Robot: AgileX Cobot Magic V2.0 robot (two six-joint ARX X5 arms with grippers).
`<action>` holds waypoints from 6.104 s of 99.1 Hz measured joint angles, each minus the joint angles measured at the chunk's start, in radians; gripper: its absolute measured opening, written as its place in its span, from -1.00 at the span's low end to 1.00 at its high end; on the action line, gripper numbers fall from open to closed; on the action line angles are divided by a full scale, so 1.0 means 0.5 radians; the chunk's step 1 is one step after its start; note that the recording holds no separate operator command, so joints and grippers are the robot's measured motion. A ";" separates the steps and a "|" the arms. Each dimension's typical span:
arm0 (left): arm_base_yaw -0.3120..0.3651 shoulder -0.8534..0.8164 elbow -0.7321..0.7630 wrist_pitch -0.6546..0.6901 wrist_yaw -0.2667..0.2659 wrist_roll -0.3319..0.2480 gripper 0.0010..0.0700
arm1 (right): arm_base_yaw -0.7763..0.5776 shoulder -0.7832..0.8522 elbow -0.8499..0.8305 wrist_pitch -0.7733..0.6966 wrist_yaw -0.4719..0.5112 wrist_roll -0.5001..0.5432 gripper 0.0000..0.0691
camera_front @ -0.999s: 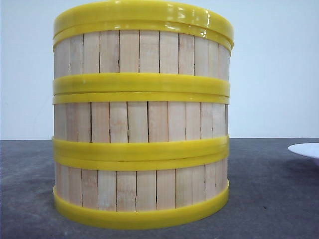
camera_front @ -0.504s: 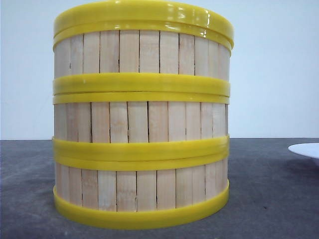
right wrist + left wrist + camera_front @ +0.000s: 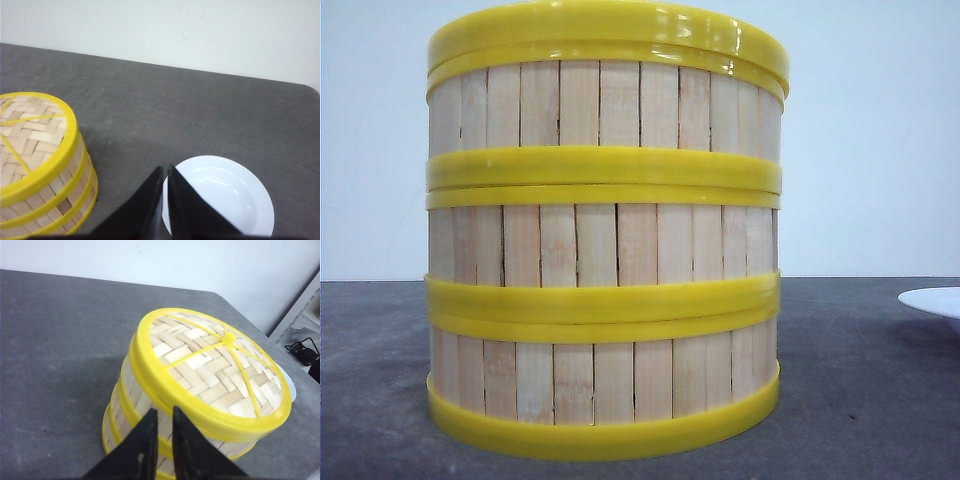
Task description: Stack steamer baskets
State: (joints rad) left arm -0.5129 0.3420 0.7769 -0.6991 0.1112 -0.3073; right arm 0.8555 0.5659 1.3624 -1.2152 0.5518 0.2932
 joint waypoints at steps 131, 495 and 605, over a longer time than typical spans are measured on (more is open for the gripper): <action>0.983 -0.565 -1.397 0.881 -0.445 0.421 -0.95 | 0.000 0.001 0.000 0.000 0.000 0.000 -0.97; 0.986 -0.673 -1.456 0.958 -0.489 0.473 -0.95 | -1.831 -0.680 -2.143 2.255 -0.910 -0.660 -0.97; 0.986 -0.673 -1.456 0.958 -0.489 0.473 -0.95 | -1.833 -1.118 -2.696 2.275 -1.098 -0.507 -0.97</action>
State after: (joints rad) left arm -0.0200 0.0055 0.0490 -0.2199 -0.1333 -0.0708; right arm -0.0608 0.0067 0.0147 -0.0776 0.0029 0.0399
